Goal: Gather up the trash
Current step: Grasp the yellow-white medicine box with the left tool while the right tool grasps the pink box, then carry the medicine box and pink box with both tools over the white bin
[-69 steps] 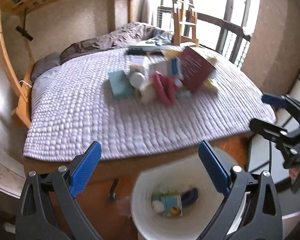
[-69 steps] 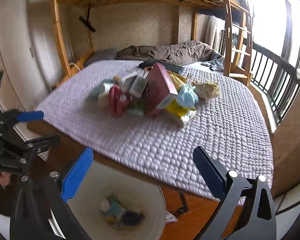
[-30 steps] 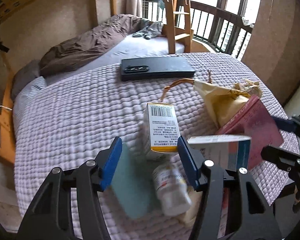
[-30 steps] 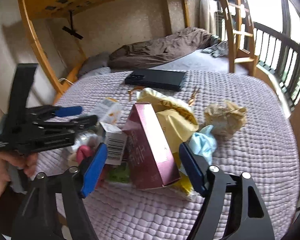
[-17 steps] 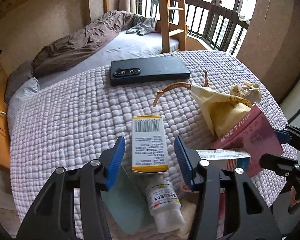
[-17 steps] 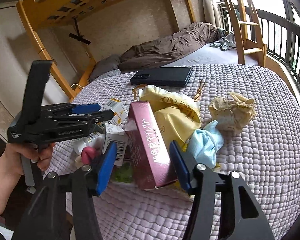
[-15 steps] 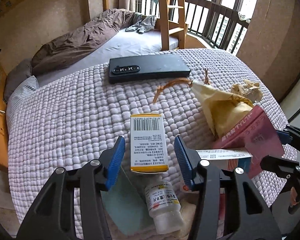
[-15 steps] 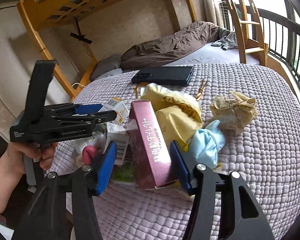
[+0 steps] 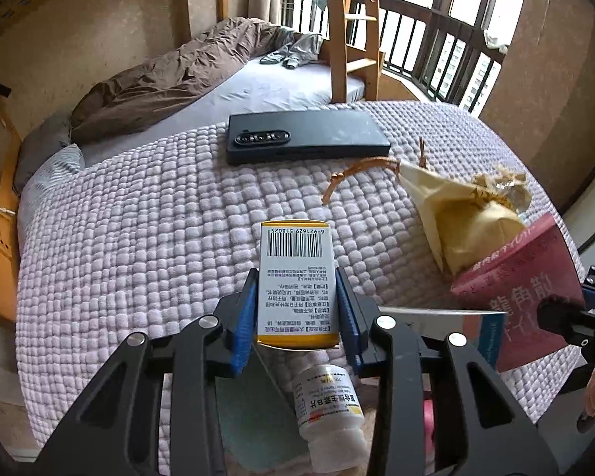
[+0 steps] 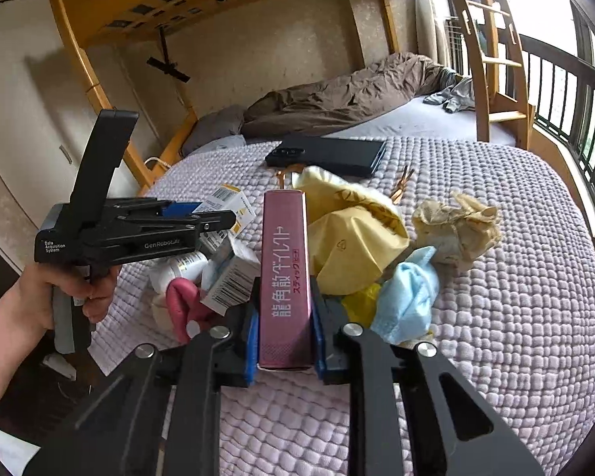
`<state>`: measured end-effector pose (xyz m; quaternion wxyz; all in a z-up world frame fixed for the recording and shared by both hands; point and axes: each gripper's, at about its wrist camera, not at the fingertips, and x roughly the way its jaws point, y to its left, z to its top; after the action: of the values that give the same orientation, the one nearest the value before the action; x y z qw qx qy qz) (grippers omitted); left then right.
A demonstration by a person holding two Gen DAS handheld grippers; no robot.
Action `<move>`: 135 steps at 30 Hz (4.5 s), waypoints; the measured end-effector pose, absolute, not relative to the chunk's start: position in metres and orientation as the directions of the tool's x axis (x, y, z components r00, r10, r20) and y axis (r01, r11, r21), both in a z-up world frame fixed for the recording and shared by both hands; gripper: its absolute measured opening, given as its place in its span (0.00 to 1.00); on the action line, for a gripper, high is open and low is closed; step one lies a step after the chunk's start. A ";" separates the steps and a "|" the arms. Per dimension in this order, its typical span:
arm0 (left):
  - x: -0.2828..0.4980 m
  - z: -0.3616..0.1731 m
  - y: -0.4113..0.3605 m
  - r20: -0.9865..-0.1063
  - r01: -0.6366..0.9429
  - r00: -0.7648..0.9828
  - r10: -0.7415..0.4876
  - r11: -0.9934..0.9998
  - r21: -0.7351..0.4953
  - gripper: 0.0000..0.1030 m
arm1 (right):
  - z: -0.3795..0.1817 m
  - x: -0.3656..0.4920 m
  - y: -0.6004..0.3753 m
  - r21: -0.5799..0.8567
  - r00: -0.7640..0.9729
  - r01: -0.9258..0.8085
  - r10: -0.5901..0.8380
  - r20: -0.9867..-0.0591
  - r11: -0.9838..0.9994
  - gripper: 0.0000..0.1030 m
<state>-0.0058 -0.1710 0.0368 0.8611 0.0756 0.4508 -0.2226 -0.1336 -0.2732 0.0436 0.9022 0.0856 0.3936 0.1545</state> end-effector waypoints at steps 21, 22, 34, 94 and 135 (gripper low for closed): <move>-0.044 0.079 -0.152 -0.737 0.415 0.582 -0.342 0.905 -0.092 0.38 | 0.069 -0.161 -0.275 0.189 0.706 -0.152 0.240 -0.666 0.970 0.20; -0.047 0.081 -0.151 -0.734 0.414 0.585 -0.345 0.905 -0.095 0.38 | 0.070 -0.161 -0.276 0.192 0.707 -0.150 0.241 -0.665 0.970 0.20; -0.075 0.087 -0.141 -0.729 0.397 0.596 -0.335 0.913 -0.095 0.38 | 0.075 -0.176 -0.277 0.201 0.703 -0.170 0.262 -0.661 0.965 0.20; -0.242 0.046 -0.146 -0.814 0.468 0.490 -0.311 0.882 -0.055 0.38 | 0.051 -0.312 -0.240 0.228 0.567 -0.266 0.344 -0.748 0.937 0.20; -0.278 -0.025 -0.160 -0.900 0.517 0.346 -0.265 0.854 -0.053 0.38 | -0.024 -0.326 -0.225 0.248 0.383 -0.288 0.349 -0.855 0.925 0.20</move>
<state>-0.2781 -0.1604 -0.0247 0.8113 0.1217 0.5187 -0.2409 -0.3262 -0.2247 -0.0241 0.8312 0.0293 0.5211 0.1916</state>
